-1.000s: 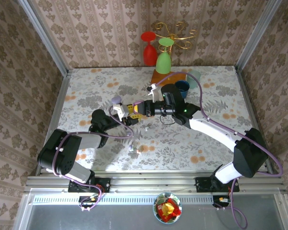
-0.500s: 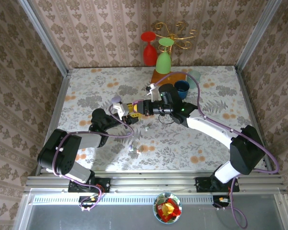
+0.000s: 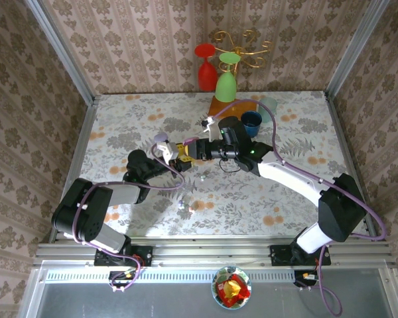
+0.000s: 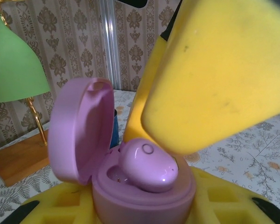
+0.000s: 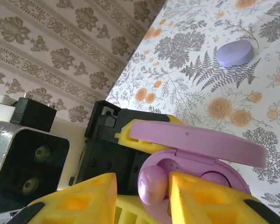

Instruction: Insert the wireless bluetooth earbuds into the charging case

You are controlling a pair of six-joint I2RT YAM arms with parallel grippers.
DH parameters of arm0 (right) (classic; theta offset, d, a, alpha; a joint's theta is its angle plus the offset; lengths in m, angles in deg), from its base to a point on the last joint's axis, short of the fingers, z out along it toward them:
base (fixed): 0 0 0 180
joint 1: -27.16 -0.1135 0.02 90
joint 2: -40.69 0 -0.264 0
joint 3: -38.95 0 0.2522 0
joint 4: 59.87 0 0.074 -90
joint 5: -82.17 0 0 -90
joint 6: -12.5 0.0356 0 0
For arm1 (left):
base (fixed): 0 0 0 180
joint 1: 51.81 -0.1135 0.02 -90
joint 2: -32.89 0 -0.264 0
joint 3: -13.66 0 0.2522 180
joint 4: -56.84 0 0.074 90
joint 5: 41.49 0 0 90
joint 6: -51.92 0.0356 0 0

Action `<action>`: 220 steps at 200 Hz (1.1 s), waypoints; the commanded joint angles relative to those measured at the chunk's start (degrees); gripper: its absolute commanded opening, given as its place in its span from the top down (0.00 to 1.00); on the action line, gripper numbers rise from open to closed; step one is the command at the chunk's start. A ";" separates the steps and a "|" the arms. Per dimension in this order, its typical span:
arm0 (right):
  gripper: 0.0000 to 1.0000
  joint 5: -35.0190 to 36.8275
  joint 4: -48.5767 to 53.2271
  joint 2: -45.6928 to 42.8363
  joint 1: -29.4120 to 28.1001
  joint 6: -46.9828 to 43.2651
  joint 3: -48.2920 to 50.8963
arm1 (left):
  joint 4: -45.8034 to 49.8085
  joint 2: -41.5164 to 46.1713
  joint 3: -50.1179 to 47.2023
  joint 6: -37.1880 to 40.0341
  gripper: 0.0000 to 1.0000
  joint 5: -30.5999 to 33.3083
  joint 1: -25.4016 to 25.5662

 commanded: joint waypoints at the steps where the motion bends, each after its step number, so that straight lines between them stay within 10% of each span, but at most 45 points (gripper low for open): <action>1: 0.58 4.23 3.21 -1.59 0.42 -1.46 -0.68 | -5.05 0.94 1.80 -1.00 0.71 -1.74 0.28; 55: 0.50 -1.74 -5.68 -6.22 0.26 -1.26 2.71 | -4.97 -0.17 0.87 1.71 0.71 -2.24 -0.76; 155: 0.54 3.12 9.82 2.99 0.12 -5.67 -11.82 | -5.06 -1.58 -0.01 9.45 0.71 -4.47 -0.12; 220: 0.55 1.15 9.45 0.21 0.17 -3.90 -8.55 | -5.10 -0.70 2.74 -4.12 0.75 0.69 -0.60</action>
